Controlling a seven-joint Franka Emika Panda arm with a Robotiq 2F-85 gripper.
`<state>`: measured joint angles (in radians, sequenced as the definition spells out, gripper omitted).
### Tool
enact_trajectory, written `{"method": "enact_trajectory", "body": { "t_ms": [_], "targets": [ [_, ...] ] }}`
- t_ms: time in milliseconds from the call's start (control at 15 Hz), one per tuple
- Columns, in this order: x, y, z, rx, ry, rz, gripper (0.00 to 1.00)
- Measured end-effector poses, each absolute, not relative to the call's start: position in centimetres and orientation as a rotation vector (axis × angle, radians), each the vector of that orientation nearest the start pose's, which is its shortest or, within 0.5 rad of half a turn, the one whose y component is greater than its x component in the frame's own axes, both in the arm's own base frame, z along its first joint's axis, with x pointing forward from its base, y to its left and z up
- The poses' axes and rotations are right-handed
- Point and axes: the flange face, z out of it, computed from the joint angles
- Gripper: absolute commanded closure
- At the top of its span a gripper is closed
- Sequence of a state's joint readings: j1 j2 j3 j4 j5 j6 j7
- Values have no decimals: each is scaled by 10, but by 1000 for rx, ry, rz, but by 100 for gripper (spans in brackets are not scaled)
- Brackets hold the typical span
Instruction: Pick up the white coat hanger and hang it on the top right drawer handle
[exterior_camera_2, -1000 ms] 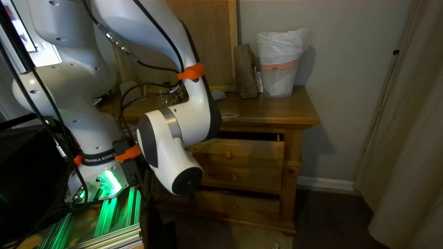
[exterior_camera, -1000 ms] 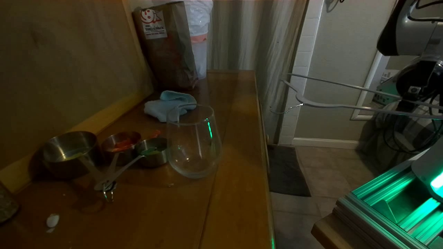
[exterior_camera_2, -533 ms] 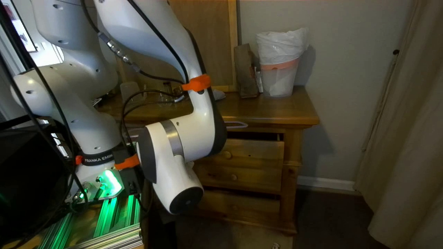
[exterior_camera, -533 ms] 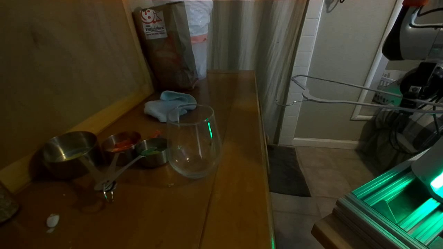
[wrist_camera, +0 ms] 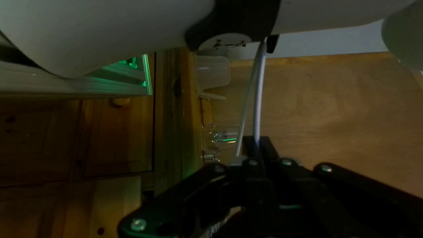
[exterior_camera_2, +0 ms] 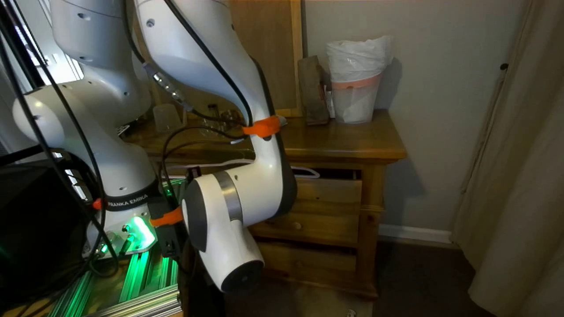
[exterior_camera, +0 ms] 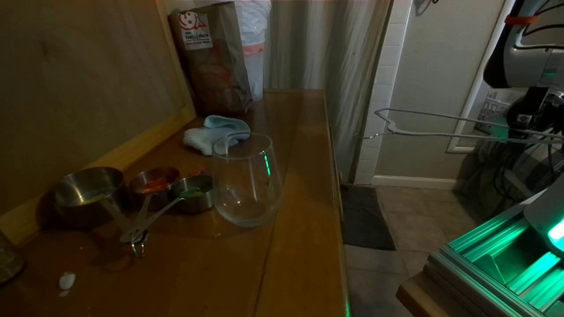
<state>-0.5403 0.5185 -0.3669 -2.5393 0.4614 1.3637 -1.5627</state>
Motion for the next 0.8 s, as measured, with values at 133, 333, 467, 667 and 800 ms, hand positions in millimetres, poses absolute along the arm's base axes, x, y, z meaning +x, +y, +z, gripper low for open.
{"method": "enact_trajectory", "body": {
  "t_ms": [133, 333, 467, 667, 800],
  "targets": [
    [177, -181, 106, -1549, -85, 297, 99],
    [187, -191, 86, -1556, -56, 313, 99],
    [195, -197, 76, -1570, -33, 323, 99],
    [207, -204, 69, -1589, -6, 334, 99],
    [215, -207, 64, -1598, 4, 346, 99]
  ]
}}
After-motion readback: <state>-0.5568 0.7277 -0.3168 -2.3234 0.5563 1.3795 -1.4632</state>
